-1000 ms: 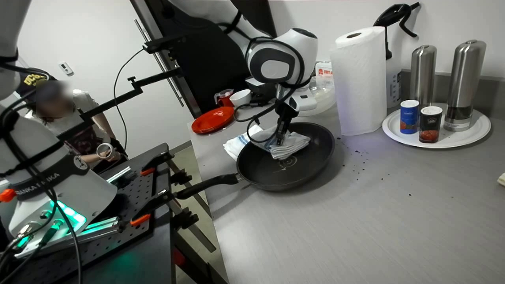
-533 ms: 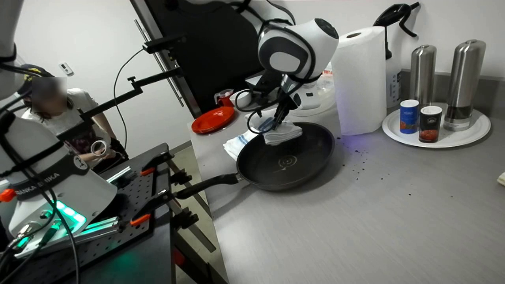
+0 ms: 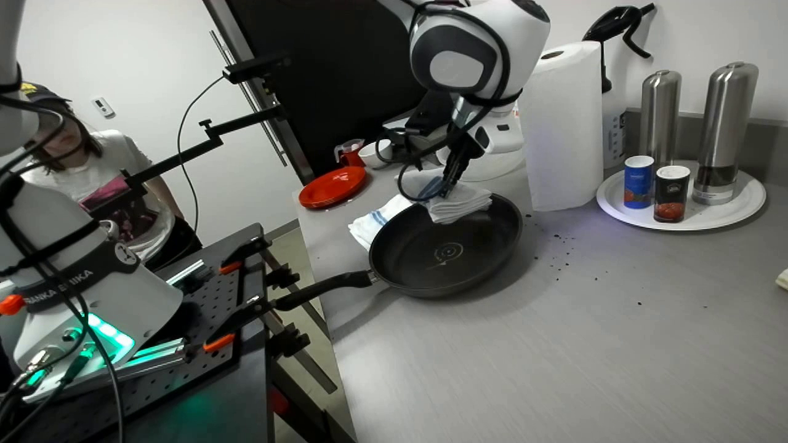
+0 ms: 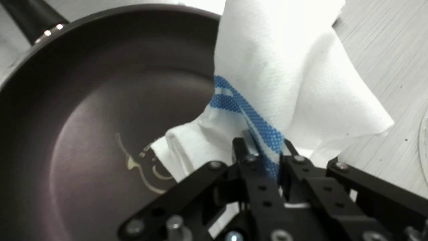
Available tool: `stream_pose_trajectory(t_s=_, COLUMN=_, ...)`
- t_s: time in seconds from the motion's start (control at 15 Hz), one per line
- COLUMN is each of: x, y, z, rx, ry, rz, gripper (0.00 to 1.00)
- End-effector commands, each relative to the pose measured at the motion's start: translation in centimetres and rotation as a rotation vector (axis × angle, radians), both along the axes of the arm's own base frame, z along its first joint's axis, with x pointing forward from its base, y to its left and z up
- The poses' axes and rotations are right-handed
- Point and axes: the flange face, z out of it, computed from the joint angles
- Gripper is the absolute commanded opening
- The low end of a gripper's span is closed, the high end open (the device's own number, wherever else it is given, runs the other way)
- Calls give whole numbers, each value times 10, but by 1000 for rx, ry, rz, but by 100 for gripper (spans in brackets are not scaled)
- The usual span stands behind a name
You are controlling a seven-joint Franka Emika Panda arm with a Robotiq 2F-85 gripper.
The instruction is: Use the tea towel on the right to wipe the pan
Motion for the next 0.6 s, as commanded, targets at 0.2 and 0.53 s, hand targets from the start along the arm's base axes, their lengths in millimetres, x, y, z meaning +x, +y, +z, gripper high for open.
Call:
stream_pose_trajectory(t_s=0.2, x=-10, y=-88, z=83, rx=-182, ry=-57, rz=-29, gripper=3)
stream_pose_trajectory(t_s=0.53, x=-19, y=-154, z=112, rx=-310, ry=-133, rz=-99, gripper=3)
